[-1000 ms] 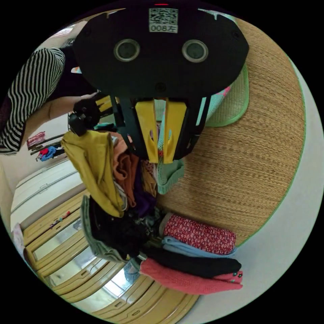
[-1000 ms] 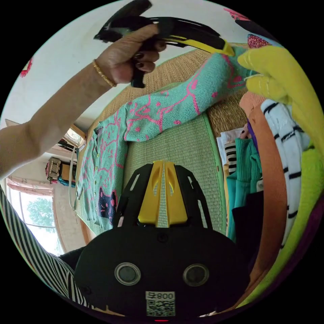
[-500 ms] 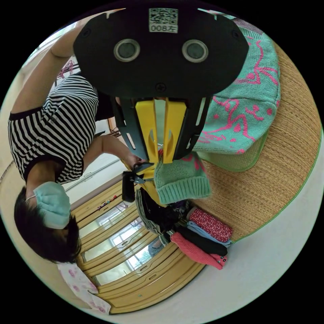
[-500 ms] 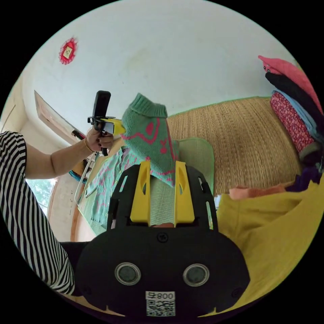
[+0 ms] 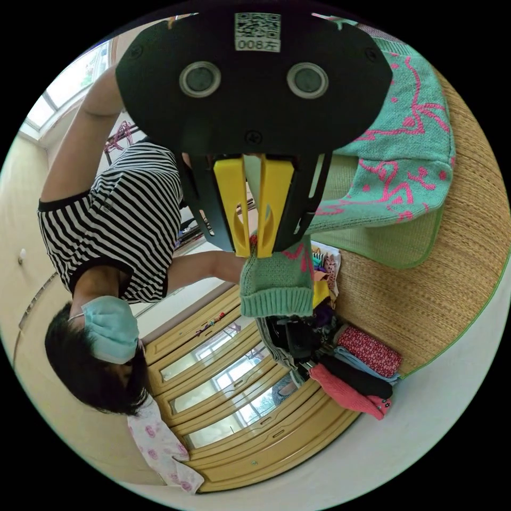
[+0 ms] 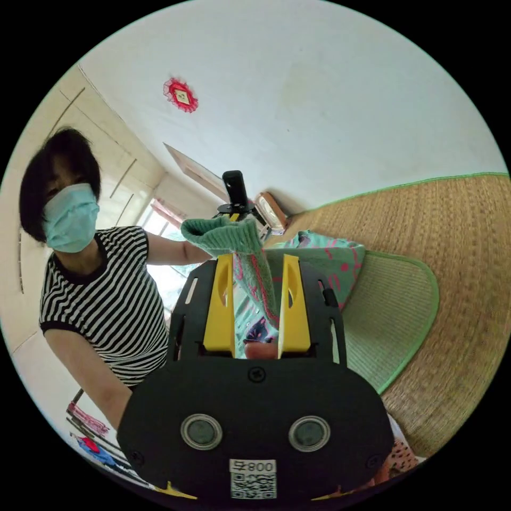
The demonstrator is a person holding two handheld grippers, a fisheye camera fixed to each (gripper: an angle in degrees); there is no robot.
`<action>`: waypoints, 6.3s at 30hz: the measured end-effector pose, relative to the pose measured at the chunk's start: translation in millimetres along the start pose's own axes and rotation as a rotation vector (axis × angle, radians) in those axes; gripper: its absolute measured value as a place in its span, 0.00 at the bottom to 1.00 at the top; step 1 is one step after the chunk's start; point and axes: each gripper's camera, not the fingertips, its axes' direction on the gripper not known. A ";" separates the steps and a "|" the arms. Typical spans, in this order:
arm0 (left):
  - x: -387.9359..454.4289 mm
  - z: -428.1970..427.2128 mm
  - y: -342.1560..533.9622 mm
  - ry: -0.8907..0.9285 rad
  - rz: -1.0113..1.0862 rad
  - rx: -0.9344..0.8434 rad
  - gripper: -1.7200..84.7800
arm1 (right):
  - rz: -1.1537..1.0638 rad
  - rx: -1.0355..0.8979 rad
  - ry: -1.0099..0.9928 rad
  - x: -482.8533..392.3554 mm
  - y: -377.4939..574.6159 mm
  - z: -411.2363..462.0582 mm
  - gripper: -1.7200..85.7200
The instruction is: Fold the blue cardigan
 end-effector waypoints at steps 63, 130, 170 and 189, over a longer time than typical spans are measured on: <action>127.0 -289.9 624.7 -0.686 -0.855 0.428 0.02 | 0.003 -0.508 0.311 -16.3 -76.5 765.9 0.05; 485.1 -206.5 1179.7 -1.041 -1.546 1.505 0.07 | -0.166 -0.704 0.563 -43.2 -187.8 885.8 0.02; 440.0 -199.6 1067.8 -0.786 -0.851 1.291 0.05 | 0.162 -0.616 0.014 43.6 -280.4 939.0 0.15; 374.0 -190.8 869.1 -1.028 -0.745 1.089 0.05 | 0.195 -0.551 -0.106 95.8 -320.4 855.7 0.05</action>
